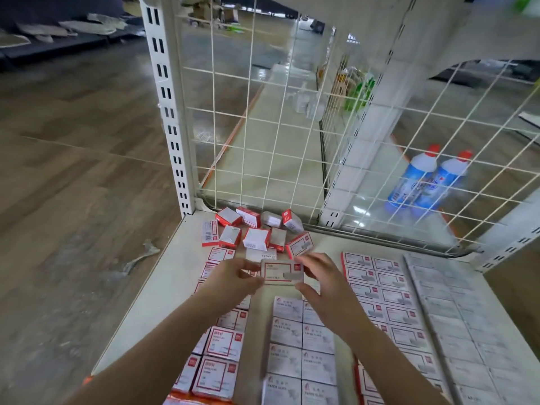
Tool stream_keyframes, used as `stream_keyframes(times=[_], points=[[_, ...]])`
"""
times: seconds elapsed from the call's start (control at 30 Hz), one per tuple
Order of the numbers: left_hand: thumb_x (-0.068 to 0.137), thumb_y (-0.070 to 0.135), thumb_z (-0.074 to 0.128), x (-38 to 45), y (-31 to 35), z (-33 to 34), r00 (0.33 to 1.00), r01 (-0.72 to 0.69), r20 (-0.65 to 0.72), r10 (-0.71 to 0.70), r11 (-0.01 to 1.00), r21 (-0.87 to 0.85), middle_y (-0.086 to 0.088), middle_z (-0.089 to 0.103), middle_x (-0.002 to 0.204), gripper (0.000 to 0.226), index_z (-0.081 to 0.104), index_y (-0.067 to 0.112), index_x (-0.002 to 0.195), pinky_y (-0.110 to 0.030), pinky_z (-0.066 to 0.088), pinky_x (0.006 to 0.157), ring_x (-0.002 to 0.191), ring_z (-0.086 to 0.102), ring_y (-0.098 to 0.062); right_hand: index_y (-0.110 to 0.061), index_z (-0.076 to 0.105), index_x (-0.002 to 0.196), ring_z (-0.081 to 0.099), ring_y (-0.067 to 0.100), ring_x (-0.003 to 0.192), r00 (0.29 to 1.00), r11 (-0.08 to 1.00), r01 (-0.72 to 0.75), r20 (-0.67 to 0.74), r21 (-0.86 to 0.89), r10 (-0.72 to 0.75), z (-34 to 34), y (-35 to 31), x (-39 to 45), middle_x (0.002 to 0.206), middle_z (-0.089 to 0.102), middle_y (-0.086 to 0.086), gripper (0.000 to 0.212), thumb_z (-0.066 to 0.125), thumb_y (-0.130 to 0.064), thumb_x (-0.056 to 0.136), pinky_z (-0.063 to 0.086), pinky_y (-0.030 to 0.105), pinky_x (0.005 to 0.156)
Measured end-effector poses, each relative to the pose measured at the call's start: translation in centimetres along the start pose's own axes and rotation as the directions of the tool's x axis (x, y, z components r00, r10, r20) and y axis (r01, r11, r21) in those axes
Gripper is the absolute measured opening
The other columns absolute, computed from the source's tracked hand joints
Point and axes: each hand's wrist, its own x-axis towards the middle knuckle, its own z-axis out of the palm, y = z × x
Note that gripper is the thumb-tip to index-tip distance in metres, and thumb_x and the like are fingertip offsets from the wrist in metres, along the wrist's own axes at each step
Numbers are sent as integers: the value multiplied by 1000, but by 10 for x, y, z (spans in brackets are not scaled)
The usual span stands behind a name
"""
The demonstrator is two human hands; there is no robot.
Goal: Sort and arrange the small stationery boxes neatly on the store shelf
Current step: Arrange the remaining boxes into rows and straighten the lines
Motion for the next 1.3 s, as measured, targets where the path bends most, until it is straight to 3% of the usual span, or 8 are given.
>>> stream_keyframes(times=[0.13,0.33,0.5,0.73,0.87,1.0,1.17,1.3], points=[[93,24,54,0,1,12,1000,-24,2,24,984,174,-1,64,110,30,54,17,122,-10,40,56,83,58,-7,-18,48,130,41,-2,109,997,997,-75,17,1,74,-5,11,-11,116,41,-13,39,54,-17,91,35,12,97],[94,26,50,8,8,41,1000,-24,14,19,886,464,2,52,130,39,47,21,132,-25,45,90,107,53,-13,-15,47,130,45,3,110,974,975,-223,27,8,223,-25,38,-30,115,39,-10,38,52,-17,92,32,4,91],[96,29,45,17,3,66,996,-76,90,25,778,624,0,38,144,45,38,21,140,-27,31,107,131,39,-16,-14,51,126,52,10,107,948,948,-316,-17,37,317,-42,71,-43,113,43,-7,34,52,-14,92,43,23,98],[98,30,40,35,11,93,990,-141,107,92,728,671,7,26,152,51,25,24,146,-28,23,110,139,26,-14,-14,48,128,49,6,100,916,920,-391,-102,-8,388,-48,114,-48,116,40,-6,34,51,-16,94,39,2,81],[98,33,38,50,12,105,986,-165,141,90,672,722,10,19,154,50,25,28,146,-33,23,114,141,22,-14,-12,52,124,53,14,108,901,908,-419,-130,-14,414,-51,128,-38,121,46,2,31,51,-22,94,40,13,88],[98,35,36,60,13,117,973,-224,208,98,611,759,12,18,154,48,27,30,145,-31,22,115,141,19,-10,-8,51,124,51,-1,82,888,892,-448,-93,55,451,-53,139,-30,122,42,1,30,49,-16,95,40,-1,62],[98,38,33,67,16,120,979,-193,198,56,579,792,10,23,153,47,27,32,145,-29,21,113,140,22,-11,-6,45,131,44,3,90,874,876,-475,-76,81,480,-55,153,-15,131,39,4,36,46,-8,96,36,-6,54],[98,37,36,72,22,117,984,-163,171,47,620,767,7,33,149,45,31,32,143,-30,27,110,136,30,-13,-7,46,130,40,-5,66,862,869,-494,-120,20,493,-63,163,3,133,39,5,34,43,-10,96,37,-1,54]])
